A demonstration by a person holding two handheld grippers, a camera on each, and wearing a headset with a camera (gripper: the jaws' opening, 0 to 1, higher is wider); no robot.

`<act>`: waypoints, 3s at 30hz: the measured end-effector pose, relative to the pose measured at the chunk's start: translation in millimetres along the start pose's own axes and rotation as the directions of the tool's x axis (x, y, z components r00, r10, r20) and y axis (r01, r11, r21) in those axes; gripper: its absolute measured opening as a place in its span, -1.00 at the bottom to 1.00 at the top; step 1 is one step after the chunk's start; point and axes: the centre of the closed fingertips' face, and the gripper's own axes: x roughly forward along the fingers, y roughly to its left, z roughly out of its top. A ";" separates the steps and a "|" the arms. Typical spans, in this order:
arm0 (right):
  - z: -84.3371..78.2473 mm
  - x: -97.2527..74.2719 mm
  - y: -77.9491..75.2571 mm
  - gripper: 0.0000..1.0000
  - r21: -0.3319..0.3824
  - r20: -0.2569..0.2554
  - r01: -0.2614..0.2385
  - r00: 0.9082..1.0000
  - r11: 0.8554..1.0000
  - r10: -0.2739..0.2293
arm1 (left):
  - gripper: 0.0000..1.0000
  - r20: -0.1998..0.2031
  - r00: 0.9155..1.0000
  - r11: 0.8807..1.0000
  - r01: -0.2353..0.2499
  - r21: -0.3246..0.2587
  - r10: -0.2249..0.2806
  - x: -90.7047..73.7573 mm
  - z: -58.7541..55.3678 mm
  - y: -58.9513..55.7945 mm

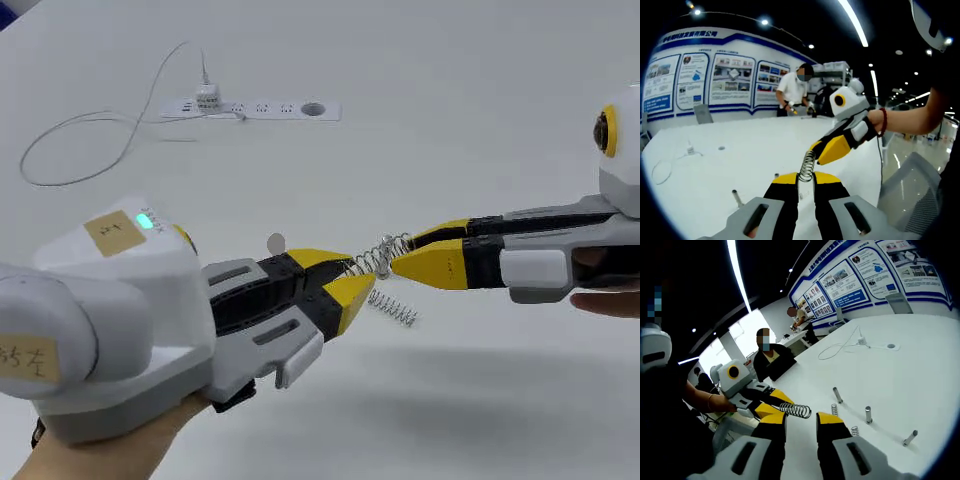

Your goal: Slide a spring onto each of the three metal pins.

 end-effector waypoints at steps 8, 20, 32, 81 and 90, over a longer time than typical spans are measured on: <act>9.5 -2.3 6.2 -0.57 0.032 0.045 -0.041 0.998 0.999 0.040 | -0.80 0.029 1.000 0.999 0.013 -0.045 -0.012 0.1 3.5 -0.1; 14.3 -1.6 12.6 -0.73 0.019 0.063 -0.046 0.997 0.999 0.045 | -0.79 -0.001 1.000 0.999 0.023 -0.035 -0.023 2.3 -3.7 -3.6; 16.6 0.3 15.9 -0.76 -0.049 0.051 -0.038 0.998 0.998 0.041 | -0.79 -0.031 0.999 1.000 0.024 -0.019 -0.025 5.1 -8.8 -5.4; 23.2 -66.2 -92.5 -0.78 -0.219 0.002 0.422 0.902 0.880 -0.432 | 0.61 -0.172 0.979 0.993 -0.107 0.046 0.113 -18.7 -34.3 24.0; 17.5 -75.7 -115.6 -0.78 -0.219 -0.016 0.484 0.866 0.847 -0.500 | 0.80 -0.193 0.971 0.989 -0.130 0.064 0.140 -22.6 -39.7 30.9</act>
